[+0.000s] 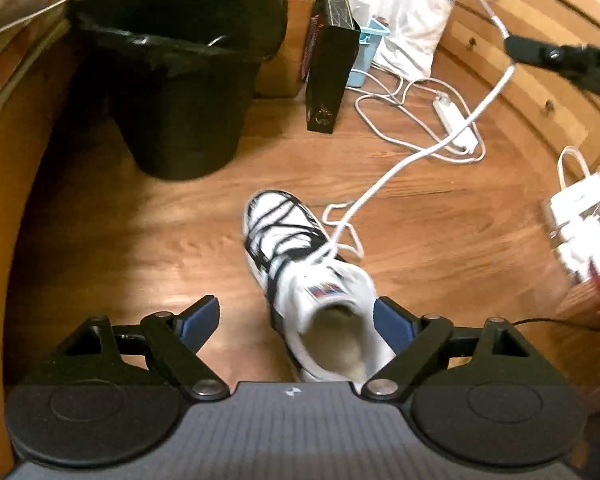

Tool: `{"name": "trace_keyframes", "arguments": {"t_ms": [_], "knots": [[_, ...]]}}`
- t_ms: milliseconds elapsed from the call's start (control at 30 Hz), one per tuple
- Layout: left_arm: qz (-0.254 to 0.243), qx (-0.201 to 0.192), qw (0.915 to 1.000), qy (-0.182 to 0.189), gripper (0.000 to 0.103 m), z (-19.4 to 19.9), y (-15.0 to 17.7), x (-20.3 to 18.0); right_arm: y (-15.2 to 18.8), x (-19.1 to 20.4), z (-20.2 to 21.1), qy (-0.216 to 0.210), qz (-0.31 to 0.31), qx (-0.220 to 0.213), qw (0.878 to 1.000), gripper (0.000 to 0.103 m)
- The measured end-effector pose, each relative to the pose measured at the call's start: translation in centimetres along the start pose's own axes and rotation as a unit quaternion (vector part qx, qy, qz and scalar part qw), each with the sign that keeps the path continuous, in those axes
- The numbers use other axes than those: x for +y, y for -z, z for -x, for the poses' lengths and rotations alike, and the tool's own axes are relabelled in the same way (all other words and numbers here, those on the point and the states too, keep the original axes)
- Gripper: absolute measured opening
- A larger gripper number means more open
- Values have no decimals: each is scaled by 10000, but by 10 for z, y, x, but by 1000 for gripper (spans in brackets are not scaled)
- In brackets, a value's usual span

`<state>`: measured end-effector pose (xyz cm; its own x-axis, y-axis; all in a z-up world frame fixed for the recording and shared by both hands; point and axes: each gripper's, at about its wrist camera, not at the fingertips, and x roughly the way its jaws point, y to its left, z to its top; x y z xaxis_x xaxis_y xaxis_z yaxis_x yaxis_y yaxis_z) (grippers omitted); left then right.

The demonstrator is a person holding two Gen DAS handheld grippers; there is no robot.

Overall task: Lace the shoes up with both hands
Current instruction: 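Lift the white lace with the right tool and carry it to the sneaker, then push the lace tip into an eyelet with the right tool while the left tool approaches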

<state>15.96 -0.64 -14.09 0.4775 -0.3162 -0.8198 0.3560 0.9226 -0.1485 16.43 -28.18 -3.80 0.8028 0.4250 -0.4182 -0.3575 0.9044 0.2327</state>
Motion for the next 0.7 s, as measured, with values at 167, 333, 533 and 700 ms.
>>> {"name": "trace_keyframes", "arguments": {"t_ms": [167,333,533,700], "knots": [[607,362,9974,163,74,-19,-2,15,19,4,-15,49,450,407,9981,5],[458,259,9986,42,72,-29,1,15,36,12,-45,-4,942,1227,9880,5],[964,254,9948,183,62,-40,3,26,54,23,-78,-13,1536,2247,9623,5],[998,248,9942,314,55,-47,5,30,67,35,-97,-164,1947,2649,9443,5]]}}
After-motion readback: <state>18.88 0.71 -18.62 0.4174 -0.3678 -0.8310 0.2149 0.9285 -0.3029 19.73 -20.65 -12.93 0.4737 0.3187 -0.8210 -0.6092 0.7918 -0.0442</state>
